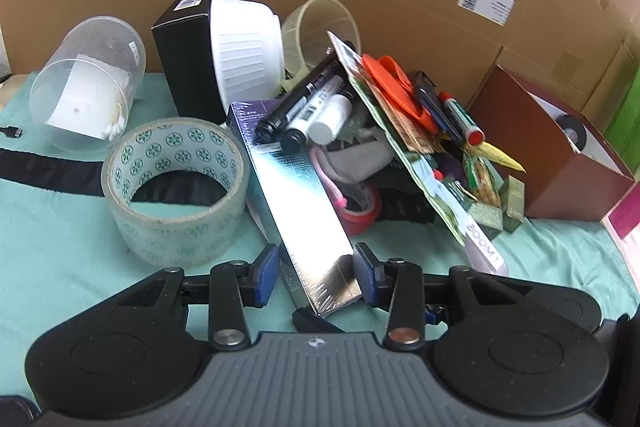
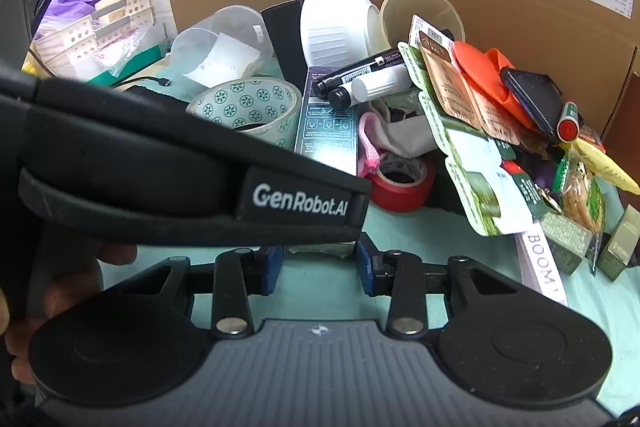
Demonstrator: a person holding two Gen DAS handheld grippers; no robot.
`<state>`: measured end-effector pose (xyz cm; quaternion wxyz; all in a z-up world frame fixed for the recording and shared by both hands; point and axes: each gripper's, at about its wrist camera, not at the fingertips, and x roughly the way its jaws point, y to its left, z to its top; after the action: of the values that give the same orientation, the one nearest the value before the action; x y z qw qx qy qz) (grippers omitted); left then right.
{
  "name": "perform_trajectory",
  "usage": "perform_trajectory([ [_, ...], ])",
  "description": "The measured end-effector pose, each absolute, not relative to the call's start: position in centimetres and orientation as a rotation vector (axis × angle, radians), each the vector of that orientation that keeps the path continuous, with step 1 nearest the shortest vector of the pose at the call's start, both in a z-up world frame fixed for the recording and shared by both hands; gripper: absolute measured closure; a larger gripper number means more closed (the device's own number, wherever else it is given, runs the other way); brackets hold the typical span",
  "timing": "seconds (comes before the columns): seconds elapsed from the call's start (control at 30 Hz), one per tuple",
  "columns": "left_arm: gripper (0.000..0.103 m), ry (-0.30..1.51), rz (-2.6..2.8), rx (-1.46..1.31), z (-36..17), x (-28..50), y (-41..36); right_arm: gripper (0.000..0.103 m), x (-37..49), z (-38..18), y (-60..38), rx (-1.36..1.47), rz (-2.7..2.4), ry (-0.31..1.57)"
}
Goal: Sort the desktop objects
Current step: 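Reach the left gripper toward the silver-blue box lying in the clutter, then close the left gripper on the silver-blue box and lift it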
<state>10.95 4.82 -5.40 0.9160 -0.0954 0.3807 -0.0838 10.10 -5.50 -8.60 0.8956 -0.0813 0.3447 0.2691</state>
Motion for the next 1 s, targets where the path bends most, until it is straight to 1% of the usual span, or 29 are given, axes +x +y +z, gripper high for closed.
perform_trajectory([
  [0.27,0.06,0.82,-0.24,-0.198,-5.7,7.6,3.5,0.065,6.8,-8.4,-7.8,-0.184,0.566,0.733],
  [0.33,0.061,0.829,-0.254,-0.192,-5.7,6.7,3.1,0.065,5.7,-8.3,-8.6,-0.185,0.569,0.74],
  [0.43,0.061,0.811,-0.237,-0.19,-5.5,5.8,2.9,0.065,3.8,-8.1,-9.8,-0.199,0.583,0.747],
  [0.47,0.057,0.806,-0.224,-0.195,-5.4,5.8,2.8,0.065,3.3,-8.1,-10.1,-0.202,0.59,0.752],
  [0.5,0.05,0.806,-0.209,-0.197,-5.4,6.0,2.8,0.065,3.0,-8.1,-10.3,-0.203,0.593,0.757],
  [0.53,0.047,0.814,-0.191,-0.194,-5.4,6.3,2.7,0.063,2.8,-8.0,-10.4,-0.204,0.592,0.755],
  [0.57,0.044,0.827,-0.174,-0.186,-5.5,6.6,2.4,0.055,2.7,-7.8,-10.5,-0.201,0.592,0.744],
  [0.63,0.037,0.851,-0.151,-0.175,-5.9,7.1,2.2,0.046,2.8,-7.6,-10.3,-0.188,0.58,0.716],
  [0.67,0.029,0.849,-0.144,-0.182,-6.2,7.2,2.3,0.046,3.0,-7.4,-10.2,-0.183,0.574,0.704],
  [0.7,0.024,0.85,-0.136,-0.19,-6.4,7.3,2.4,0.046,3.1,-7.4,-10.0,-0.182,0.576,0.695],
  [0.8,0.021,0.85,-0.137,-0.206,-6.8,7.5,2.7,0.046,3.8,-7.6,-9.5,-0.193,0.572,0.701],
  [1.0,0.017,0.815,-0.173,-0.098,-7.2,7.4,1.6,0.046,5.0,-8.7,-9.3,-0.178,0.578,0.734],
])
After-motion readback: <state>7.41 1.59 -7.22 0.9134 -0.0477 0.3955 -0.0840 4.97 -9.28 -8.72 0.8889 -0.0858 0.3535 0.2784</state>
